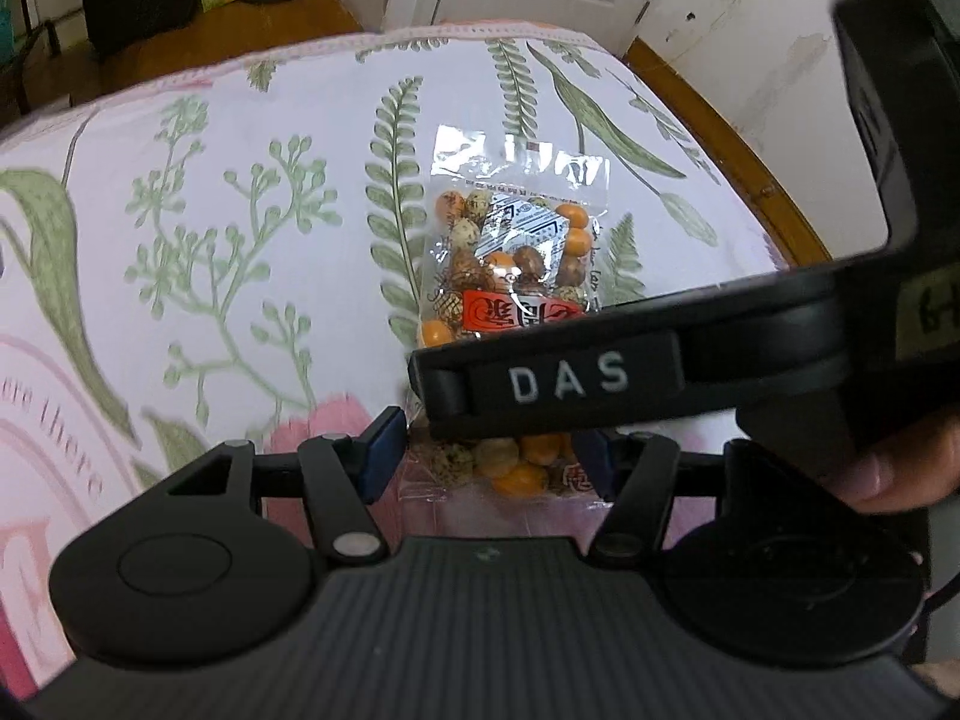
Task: Organize snacks
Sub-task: 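Carry the nut bag over the pink box with the right gripper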
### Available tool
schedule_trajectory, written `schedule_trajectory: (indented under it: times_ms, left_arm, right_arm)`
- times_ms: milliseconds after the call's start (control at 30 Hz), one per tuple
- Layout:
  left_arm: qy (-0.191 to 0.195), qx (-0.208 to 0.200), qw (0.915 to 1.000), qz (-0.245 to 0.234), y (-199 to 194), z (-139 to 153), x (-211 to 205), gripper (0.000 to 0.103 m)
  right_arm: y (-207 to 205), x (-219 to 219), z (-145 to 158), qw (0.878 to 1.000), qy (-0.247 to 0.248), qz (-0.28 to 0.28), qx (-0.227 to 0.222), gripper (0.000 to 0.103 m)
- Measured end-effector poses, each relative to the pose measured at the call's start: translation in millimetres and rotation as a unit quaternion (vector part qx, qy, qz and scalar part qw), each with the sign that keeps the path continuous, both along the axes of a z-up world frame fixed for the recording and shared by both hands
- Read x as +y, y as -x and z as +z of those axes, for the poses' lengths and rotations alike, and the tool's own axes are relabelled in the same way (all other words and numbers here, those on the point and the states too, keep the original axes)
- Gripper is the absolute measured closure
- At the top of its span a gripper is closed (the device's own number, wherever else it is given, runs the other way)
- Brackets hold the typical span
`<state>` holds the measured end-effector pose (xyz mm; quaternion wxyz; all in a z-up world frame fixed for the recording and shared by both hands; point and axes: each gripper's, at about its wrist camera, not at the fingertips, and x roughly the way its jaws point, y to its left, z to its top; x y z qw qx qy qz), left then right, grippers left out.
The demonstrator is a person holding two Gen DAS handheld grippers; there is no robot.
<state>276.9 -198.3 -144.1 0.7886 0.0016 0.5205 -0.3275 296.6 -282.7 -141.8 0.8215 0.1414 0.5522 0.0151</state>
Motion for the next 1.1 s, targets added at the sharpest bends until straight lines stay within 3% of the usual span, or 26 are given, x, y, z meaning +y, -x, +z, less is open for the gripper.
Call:
schedule_trajectory:
  times_ms: [433,567,833,1100]
  left_arm:
    - [-0.041,0.019,0.999,0.004,57,32,51,0.045]
    - [-0.047,0.0,0.9989,0.001,85,43,69,0.045]
    - [-0.041,-0.022,0.9988,0.016,120,77,116,0.045]
    - [-0.033,-0.037,0.998,0.039,133,100,167,0.045]
  right_arm:
    - [69,48,18,0.999,-0.046,0.005,-0.015,0.012]
    - [90,64,27,0.998,-0.05,0.025,-0.032,0.012]
    - [122,110,65,0.993,-0.033,0.078,-0.079,0.012]
    - [125,167,96,0.987,-0.002,0.131,-0.097,0.012]
